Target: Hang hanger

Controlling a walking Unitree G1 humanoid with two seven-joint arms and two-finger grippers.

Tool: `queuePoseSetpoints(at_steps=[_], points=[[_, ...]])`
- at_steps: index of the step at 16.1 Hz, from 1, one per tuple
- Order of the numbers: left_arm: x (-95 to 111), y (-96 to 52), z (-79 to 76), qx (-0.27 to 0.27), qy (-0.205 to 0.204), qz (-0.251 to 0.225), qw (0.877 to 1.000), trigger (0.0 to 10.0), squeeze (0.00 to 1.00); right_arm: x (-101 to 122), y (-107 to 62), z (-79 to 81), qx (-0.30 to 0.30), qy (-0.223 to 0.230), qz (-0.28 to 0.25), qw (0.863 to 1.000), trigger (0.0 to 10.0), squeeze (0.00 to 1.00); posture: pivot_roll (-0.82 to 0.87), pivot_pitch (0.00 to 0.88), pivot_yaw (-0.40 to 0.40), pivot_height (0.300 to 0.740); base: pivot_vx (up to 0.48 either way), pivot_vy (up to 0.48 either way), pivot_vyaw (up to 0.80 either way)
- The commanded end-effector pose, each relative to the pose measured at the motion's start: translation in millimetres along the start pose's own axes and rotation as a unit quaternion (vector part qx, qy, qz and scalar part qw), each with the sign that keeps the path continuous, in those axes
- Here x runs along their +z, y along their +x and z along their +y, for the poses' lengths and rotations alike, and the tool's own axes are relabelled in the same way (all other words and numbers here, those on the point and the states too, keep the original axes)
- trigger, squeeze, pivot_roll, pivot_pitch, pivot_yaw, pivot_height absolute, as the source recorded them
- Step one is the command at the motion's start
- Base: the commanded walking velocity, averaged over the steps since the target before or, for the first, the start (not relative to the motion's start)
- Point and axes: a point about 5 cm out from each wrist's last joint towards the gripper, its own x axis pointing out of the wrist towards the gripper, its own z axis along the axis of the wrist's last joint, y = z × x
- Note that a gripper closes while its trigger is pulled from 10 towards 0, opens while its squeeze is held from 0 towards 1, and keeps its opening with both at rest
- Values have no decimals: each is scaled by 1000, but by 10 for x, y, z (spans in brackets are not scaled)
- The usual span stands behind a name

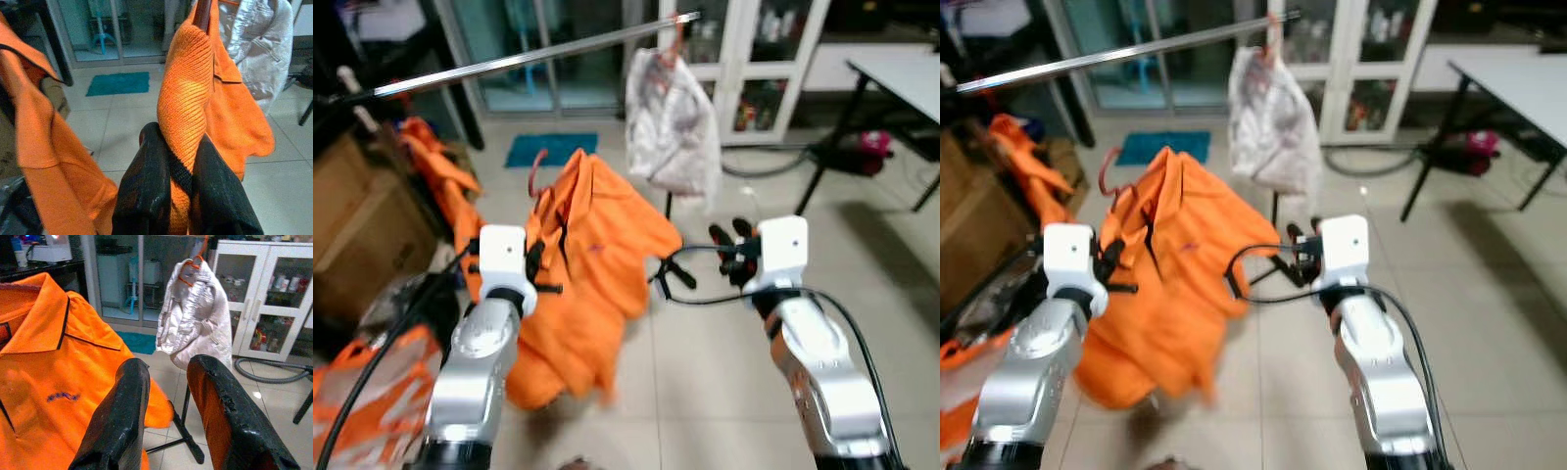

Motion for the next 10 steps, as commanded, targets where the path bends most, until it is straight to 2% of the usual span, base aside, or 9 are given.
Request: queuePoseSetpoints(at_steps=[1, 3, 6, 9, 10], points=[[170, -17, -13, 2, 10, -37, 999, 10000, 0, 21, 25, 32, 10, -6, -5, 1000, 10000, 0, -4, 0, 43, 740, 0, -398, 800], [236, -5, -35, 1, 14, -46, 999, 10000, 0, 28, 38, 75, 18, 0, -8, 1000, 10000, 0, -2, 0, 48, 740, 0, -418, 800], [263, 45, -25, 7, -4, -42, 999, 10000, 0, 8, 23, 97, 19, -8, -7, 1000, 10000, 0, -8, 0, 56, 740, 0, -480, 800], [303, 78, -39, 1, 11, -48, 999, 10000, 0, -28, 12, 0, -20, -15, -1, 1000, 10000, 0, -11, 0, 68, 740, 0, -480, 725], [329, 88, -51, -1, 20, -58, 998, 10000, 0, -75, 1, -58, -45, -8, 12, 999, 10000, 0, -15, 0, 83, 740, 0, -364, 0]])
